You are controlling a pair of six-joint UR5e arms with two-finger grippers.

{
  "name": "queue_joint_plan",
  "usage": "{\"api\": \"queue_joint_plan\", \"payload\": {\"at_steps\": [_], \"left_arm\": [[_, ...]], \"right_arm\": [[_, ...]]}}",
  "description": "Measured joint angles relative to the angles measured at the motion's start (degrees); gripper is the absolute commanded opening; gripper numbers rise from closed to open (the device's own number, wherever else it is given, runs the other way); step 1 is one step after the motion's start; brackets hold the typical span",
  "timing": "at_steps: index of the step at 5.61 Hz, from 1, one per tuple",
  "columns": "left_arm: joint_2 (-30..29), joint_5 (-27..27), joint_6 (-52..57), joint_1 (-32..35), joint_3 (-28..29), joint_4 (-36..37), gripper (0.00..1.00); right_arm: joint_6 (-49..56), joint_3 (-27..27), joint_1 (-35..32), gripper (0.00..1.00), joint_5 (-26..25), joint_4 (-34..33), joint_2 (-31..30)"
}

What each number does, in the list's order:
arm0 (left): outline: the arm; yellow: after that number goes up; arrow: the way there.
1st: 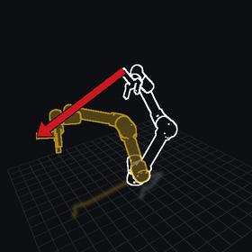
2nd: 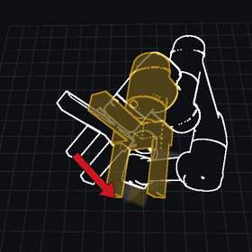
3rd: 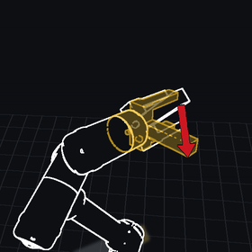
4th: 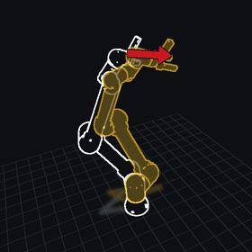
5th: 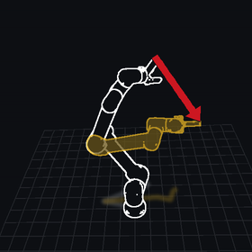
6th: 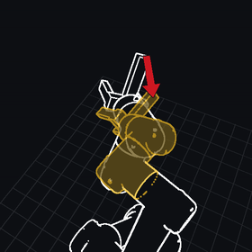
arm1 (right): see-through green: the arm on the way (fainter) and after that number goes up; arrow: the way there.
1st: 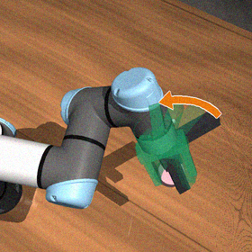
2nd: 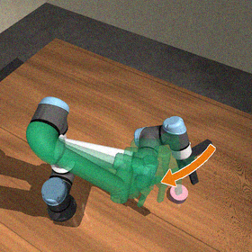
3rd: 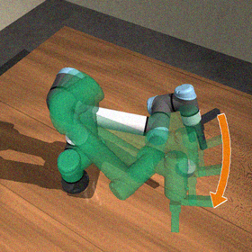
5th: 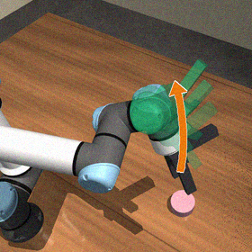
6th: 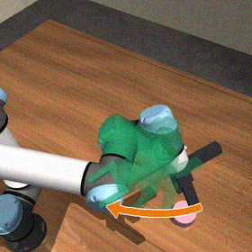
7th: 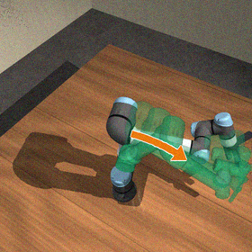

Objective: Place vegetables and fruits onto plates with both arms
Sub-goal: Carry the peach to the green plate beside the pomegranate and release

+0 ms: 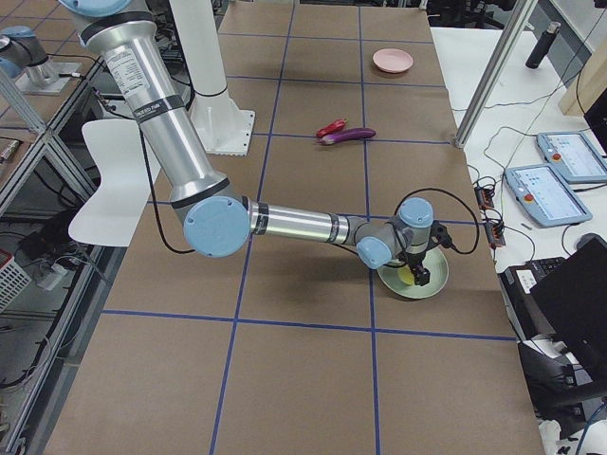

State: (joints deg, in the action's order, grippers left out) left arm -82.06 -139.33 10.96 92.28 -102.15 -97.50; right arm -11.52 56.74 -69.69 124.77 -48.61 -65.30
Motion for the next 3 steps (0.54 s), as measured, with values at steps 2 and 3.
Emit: {"api": "queue_joint_plan", "payload": {"at_steps": [2,3], "left_arm": [[0.1,0.0,0.0,0.0,-0.2,-0.1,1.0],[0.0,0.0,-0.2,0.0,-0.4,0.0,1.0]], "right_arm": [[-1.2,9.7,-4.9,0.99,5.2,-8.4,-3.7],[-1.1,18.1,-7.1,0.99,7.5,-15.5,-8.8]]}}
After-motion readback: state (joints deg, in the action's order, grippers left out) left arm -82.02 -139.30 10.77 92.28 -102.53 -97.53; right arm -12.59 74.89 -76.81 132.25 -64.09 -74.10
